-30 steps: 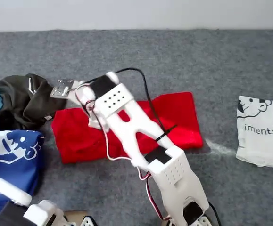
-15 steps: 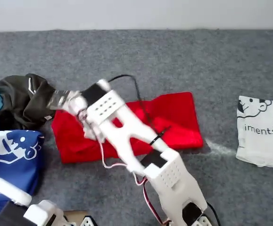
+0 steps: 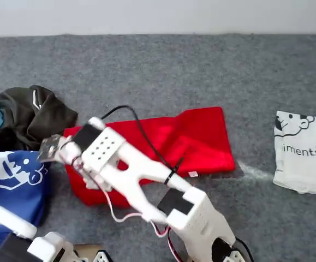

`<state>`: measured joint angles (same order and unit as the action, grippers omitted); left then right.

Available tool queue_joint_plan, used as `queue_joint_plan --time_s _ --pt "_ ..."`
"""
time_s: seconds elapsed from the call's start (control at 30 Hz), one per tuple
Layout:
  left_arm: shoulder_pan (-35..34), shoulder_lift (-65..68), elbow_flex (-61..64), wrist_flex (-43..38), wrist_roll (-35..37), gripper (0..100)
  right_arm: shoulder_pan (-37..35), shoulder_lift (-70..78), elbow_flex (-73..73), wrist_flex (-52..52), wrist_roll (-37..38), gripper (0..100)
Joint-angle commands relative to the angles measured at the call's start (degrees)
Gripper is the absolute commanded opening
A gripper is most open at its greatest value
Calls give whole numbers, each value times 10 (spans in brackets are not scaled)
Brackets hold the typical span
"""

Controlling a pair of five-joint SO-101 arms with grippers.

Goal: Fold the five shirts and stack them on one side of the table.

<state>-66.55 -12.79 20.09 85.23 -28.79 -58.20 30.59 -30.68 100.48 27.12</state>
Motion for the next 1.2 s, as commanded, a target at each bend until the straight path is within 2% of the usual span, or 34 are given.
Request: queue_joint_plan --time_s 0.0,0.3,0.43,0.6,0.7,0.87,1.03,1.17 --pt "4 -2 -23 -7 -2 15 -4 -52 2 15 10 40" --pt "4 -2 -23 -7 -2 15 80 22 -11 -78 15 40" --pt "4 -2 -23 -7 -2 15 130 69 -13 -119 50 40" --pt "4 -2 -23 -7 -2 15 191 100 -84 -145 55 40" --pt "4 -2 -23 -7 -2 15 186 106 -161 -83 55 40" --pt "4 -2 -23 -7 -2 15 118 107 -239 10 54 40" --pt "4 -2 -23 -7 -2 15 59 109 -244 17 12 40" --pt "4 -2 -24 -7 -2 15 80 161 -246 -24 28 38"
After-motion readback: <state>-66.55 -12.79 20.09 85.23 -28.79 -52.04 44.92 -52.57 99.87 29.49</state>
